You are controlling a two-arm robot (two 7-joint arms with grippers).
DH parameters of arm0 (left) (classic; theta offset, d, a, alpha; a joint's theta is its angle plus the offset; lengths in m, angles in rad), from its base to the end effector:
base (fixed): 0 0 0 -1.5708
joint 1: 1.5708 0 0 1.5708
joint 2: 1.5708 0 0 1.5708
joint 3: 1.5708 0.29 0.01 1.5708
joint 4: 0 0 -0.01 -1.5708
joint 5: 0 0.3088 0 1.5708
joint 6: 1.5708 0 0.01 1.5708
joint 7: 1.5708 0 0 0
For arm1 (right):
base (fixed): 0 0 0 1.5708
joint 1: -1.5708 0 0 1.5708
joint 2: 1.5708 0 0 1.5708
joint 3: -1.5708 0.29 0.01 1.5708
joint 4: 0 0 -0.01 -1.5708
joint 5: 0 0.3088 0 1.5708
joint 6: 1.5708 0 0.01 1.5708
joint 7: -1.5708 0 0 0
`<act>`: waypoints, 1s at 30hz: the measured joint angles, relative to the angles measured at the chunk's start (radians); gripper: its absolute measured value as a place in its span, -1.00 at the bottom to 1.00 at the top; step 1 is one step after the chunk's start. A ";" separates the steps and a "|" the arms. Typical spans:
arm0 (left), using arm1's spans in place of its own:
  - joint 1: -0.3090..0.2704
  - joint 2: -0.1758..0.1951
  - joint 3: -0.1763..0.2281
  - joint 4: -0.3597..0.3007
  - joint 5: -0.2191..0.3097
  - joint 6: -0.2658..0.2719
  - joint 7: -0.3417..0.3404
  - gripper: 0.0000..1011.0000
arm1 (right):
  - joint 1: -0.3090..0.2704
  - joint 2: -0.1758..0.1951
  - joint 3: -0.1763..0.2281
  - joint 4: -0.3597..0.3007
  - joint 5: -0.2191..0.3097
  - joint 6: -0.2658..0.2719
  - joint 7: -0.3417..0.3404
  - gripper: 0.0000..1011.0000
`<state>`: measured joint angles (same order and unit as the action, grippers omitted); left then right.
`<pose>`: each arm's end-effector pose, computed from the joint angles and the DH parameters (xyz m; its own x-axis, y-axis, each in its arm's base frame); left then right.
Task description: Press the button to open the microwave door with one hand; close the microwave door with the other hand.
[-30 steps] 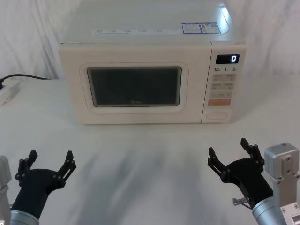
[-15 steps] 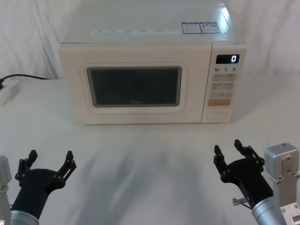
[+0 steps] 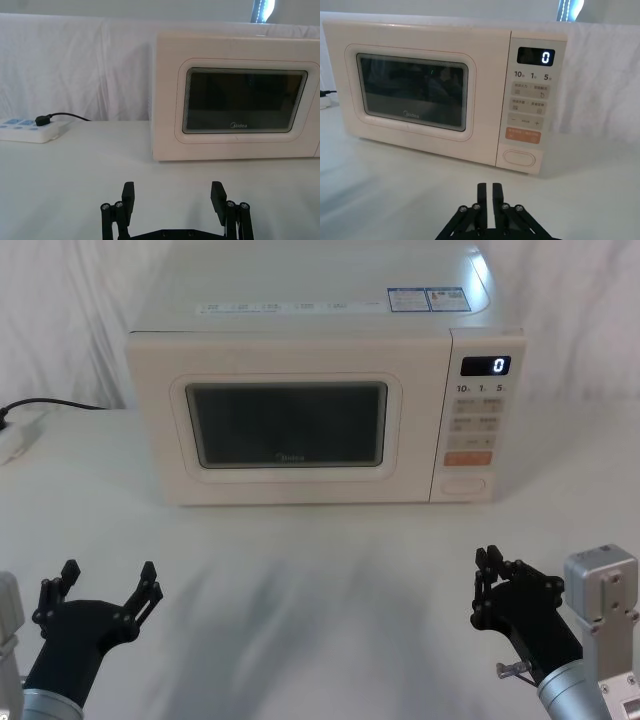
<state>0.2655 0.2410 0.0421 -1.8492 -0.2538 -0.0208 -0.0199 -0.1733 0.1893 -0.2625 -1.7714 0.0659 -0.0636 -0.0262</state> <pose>0.2529 0.0376 -0.2853 0.1245 0.9917 -0.0326 -0.9921 0.1240 -0.0176 0.2658 0.0383 -0.2976 0.2626 -0.9625 0.0675 0.9628 0.2660 0.0477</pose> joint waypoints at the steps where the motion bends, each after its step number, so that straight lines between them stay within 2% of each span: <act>1: 0.000 0.000 0.000 0.000 0.000 0.000 0.000 0.98 | 0.000 0.000 0.000 0.000 0.000 0.000 0.000 -0.80; 5: 0.000 0.000 0.000 0.000 0.000 0.000 0.000 0.98 | 0.000 0.000 0.000 0.000 0.000 0.000 0.000 -1.00; 23: 0.000 0.000 0.000 0.000 0.000 0.000 0.000 0.98 | 0.000 -0.002 0.002 -0.001 -0.001 0.002 0.001 -1.00; 30: 0.000 0.000 0.000 0.000 0.000 0.000 0.000 0.98 | 0.016 -0.026 0.017 -0.006 -0.019 0.043 0.017 -1.00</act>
<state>0.2655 0.2410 0.0421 -1.8492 -0.2538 -0.0208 -0.0199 -0.1577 0.1633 -0.2458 -1.7773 0.0473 -0.0203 -0.0093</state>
